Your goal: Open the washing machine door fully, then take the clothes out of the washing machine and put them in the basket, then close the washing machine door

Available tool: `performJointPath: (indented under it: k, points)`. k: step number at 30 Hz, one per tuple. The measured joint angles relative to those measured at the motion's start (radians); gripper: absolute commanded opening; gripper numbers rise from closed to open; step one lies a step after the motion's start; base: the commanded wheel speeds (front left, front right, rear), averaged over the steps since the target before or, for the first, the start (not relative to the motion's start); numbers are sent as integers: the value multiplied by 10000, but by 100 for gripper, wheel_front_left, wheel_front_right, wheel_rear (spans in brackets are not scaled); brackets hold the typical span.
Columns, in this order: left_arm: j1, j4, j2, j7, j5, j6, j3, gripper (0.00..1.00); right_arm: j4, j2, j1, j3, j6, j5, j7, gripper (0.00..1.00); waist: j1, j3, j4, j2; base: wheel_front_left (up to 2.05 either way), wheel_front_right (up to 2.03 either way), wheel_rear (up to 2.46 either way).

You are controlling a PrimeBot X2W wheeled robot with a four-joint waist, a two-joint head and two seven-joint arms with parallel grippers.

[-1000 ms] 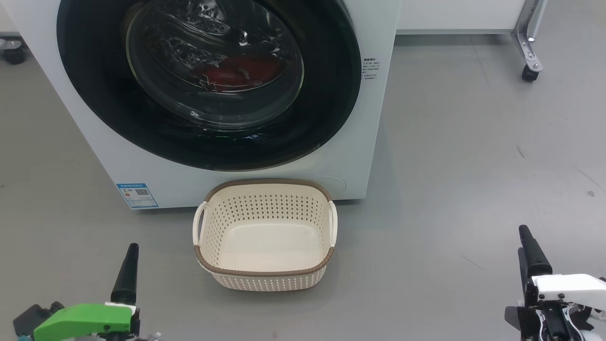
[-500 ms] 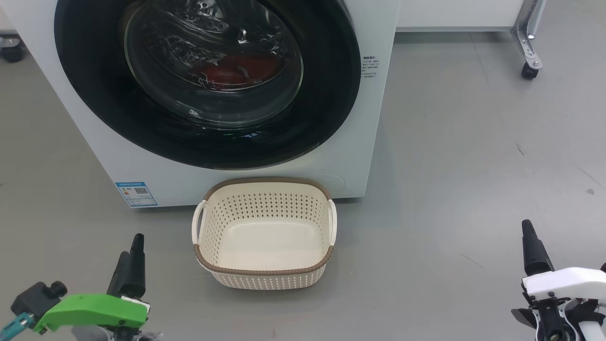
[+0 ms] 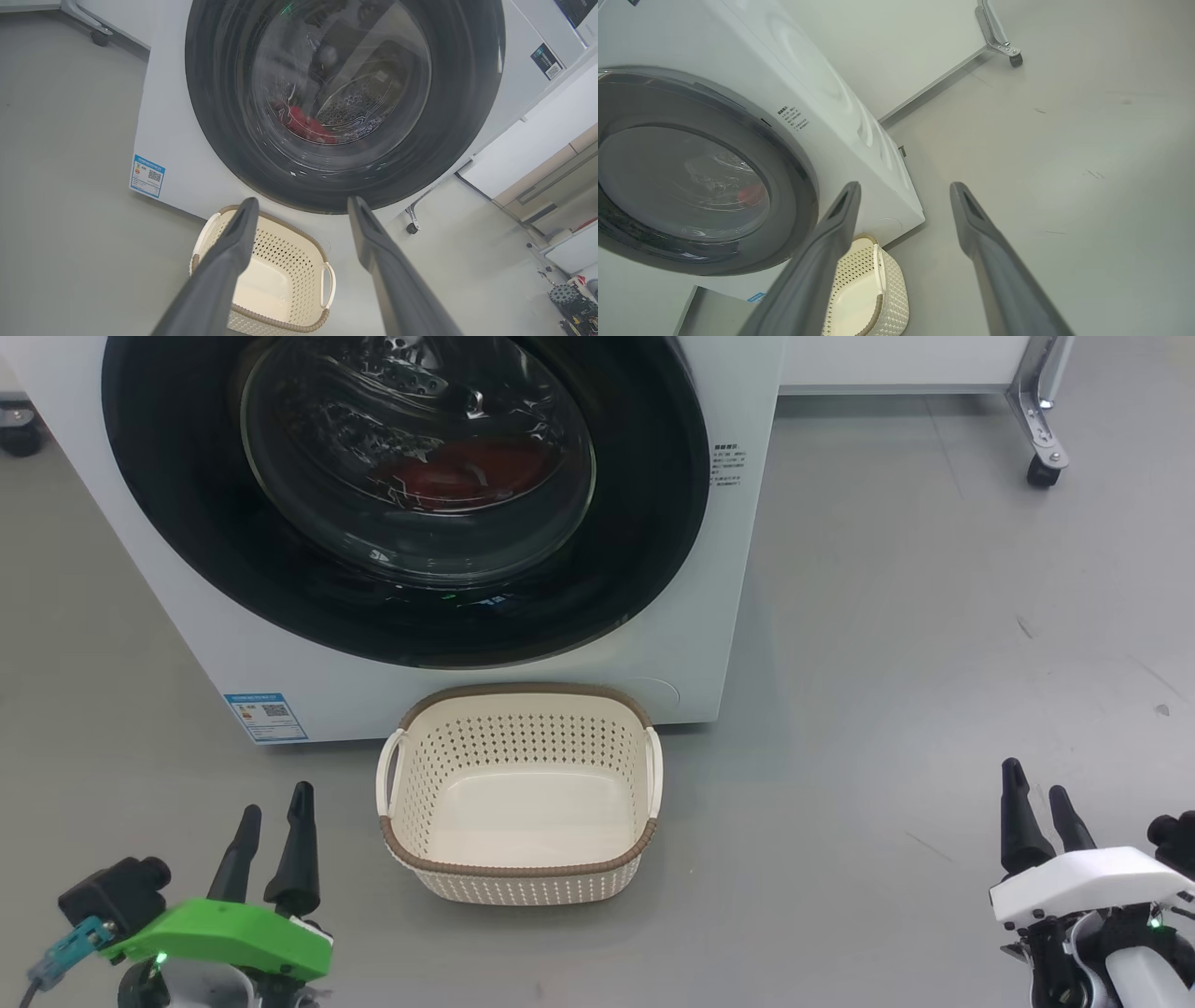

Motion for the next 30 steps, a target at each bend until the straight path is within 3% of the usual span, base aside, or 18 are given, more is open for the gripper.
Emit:
performJointPath:
  k: [13, 30]
  points:
    - [3, -10, -31, -472, 1992, 349, -378, 100, -109, 2, 0, 573, -416, -2088, -430, 100, 0, 11, -40, 0, 0, 0, 0]
    - [20, 382, -132, -1068, 4251, 650, -694, 100, -249, 56, 13, 1145, -696, -4500, -1049, 100, 0, -30, -101, 0, 0, 0, 0]
